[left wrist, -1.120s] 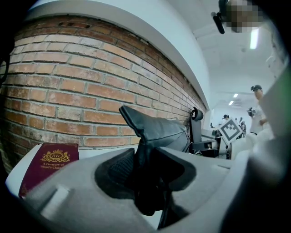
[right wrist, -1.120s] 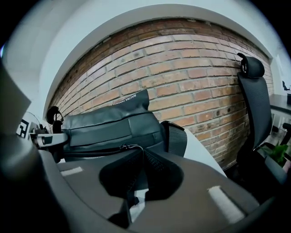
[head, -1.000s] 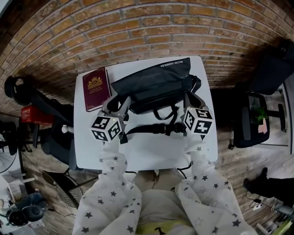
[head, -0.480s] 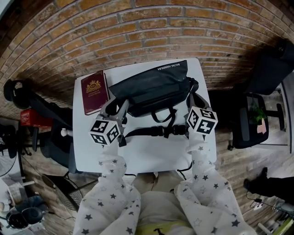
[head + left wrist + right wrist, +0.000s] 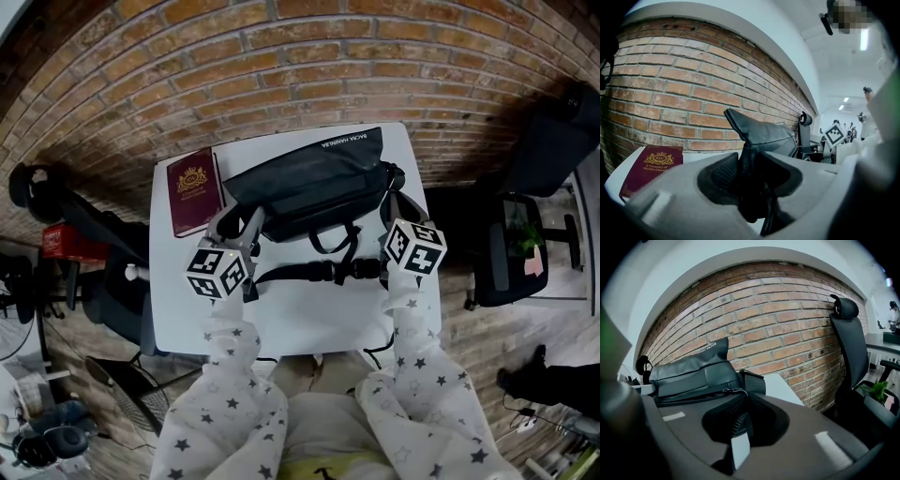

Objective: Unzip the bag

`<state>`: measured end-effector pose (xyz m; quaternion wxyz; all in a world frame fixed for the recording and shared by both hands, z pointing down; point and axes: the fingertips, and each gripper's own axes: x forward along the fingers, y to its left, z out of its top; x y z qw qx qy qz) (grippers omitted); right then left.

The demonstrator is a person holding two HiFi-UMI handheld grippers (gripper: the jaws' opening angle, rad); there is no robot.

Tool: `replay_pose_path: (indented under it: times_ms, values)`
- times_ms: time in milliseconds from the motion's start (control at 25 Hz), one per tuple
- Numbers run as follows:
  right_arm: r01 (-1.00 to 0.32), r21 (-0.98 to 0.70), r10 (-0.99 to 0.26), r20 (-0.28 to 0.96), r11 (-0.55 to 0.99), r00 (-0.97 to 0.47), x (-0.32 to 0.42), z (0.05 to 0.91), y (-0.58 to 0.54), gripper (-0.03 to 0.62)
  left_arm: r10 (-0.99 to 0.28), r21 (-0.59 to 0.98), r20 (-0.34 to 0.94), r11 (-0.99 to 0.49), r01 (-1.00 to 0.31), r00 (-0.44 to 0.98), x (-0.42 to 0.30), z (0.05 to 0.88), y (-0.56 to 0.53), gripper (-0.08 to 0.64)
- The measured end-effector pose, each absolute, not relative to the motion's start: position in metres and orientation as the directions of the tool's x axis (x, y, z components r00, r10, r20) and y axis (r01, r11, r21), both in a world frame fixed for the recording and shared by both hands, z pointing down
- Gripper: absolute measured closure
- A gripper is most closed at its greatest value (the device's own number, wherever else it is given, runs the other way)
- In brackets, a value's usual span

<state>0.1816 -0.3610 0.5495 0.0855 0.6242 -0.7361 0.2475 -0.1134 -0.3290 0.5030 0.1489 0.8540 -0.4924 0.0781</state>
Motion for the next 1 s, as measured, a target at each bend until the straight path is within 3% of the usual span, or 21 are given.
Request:
replay_pose_path:
  times_ms: [120,240,360,680,800,1000]
  values:
    - [-0.956,-0.271,-0.867,0.442,0.113,-0.228,0.182,0.556,-0.358,0.564,-0.825,0.18,0.28,-0.457,-0.871,0.491,-0.112,0.503,-0.328,0.408]
    - [-0.948,-0.295,-0.875,0.421,0.116,-0.238,0.185,0.554,-0.355,0.481,-0.84,0.175,0.278,-0.433,-0.884,0.466,-0.114,0.5,-0.324,0.37]
    - [-0.944,-0.291,-0.888,0.377,0.157,-0.264,0.187,0.542,-0.349,0.457,-0.866,0.161,0.246,-0.406,-0.9,0.435,-0.117,0.491,-0.315,0.362]
    - [-0.925,-0.237,-0.898,0.26,0.296,-0.354,0.18,0.501,-0.332,0.511,-0.892,0.058,0.194,-0.406,-0.912,0.409,-0.11,0.464,-0.288,0.494]
    - [-0.915,-0.232,-0.893,0.236,0.331,-0.383,0.175,0.488,-0.326,0.58,-0.886,0.046,0.185,-0.424,-0.904,0.425,-0.104,0.454,-0.282,0.561]
    - [-0.876,-0.218,-0.864,0.181,0.43,-0.469,0.155,0.459,-0.315,0.583,-0.884,0.03,0.176,-0.435,-0.9,0.433,-0.101,0.438,-0.273,0.561]
